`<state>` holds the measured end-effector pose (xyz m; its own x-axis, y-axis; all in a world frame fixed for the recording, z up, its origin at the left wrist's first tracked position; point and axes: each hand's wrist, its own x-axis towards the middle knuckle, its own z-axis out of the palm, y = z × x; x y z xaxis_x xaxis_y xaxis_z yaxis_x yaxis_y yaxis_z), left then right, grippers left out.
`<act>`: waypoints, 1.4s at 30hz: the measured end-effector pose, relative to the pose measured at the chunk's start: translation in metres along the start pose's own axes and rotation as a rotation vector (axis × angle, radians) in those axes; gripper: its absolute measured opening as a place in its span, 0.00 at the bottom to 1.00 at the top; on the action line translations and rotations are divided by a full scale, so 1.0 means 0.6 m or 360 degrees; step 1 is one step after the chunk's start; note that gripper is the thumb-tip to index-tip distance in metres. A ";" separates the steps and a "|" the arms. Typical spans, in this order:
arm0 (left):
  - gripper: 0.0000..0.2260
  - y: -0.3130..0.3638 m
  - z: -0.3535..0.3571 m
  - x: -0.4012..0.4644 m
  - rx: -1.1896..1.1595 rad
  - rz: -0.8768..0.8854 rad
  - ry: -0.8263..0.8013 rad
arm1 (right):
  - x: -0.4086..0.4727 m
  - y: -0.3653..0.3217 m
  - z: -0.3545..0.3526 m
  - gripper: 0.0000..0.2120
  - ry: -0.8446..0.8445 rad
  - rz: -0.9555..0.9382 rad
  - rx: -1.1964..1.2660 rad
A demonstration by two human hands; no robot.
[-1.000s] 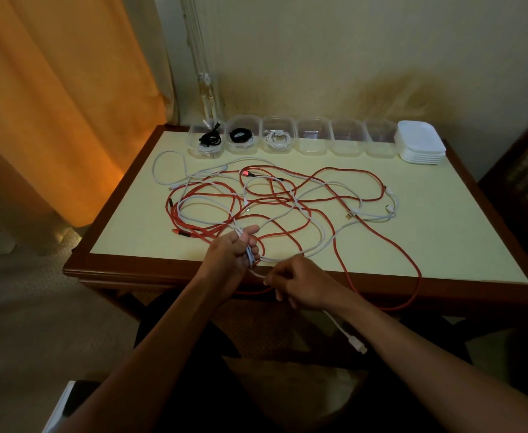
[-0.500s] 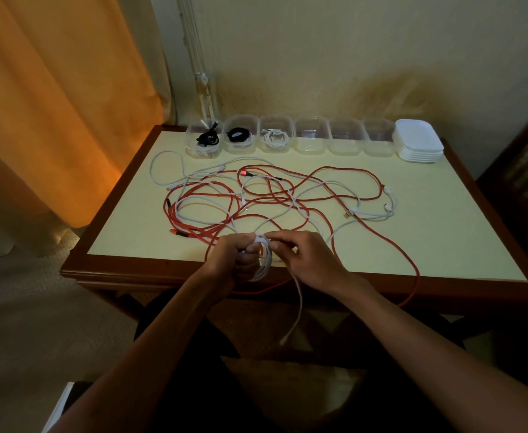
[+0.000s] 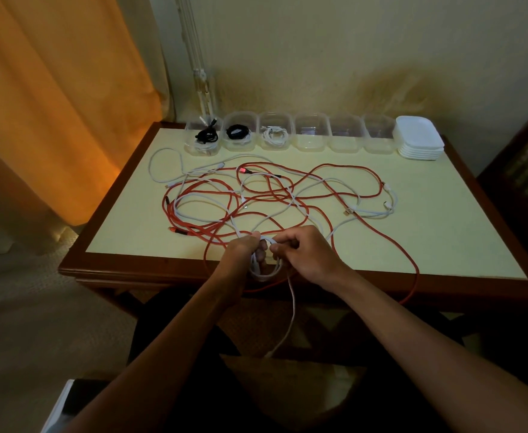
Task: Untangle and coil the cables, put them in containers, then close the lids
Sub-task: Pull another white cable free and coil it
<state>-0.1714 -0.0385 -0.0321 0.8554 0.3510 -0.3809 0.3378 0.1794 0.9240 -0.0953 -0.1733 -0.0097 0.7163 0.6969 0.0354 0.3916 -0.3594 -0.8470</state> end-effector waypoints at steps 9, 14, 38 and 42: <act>0.14 -0.001 -0.027 0.001 0.1206 0.0732 -0.0339 | 0.007 -0.002 -0.030 0.09 -0.0236 -0.0082 -0.0241; 0.07 0.000 -0.030 0.000 0.1667 0.1018 -0.0167 | 0.006 -0.003 -0.032 0.10 -0.0266 -0.0095 -0.0121; 0.23 -0.007 -0.014 -0.017 0.1977 0.1047 0.0262 | -0.016 0.005 -0.018 0.14 -0.0251 0.0621 0.0980; 0.20 -0.022 -0.017 -0.005 0.1845 0.1116 0.0248 | -0.011 0.003 -0.010 0.24 -0.0228 0.0730 0.1114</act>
<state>-0.1825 -0.0327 -0.0435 0.9554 0.1610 0.2475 0.0531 -0.9183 0.3922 -0.0955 -0.1823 -0.0083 0.6185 0.6646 -0.4192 -0.4014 -0.1915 -0.8957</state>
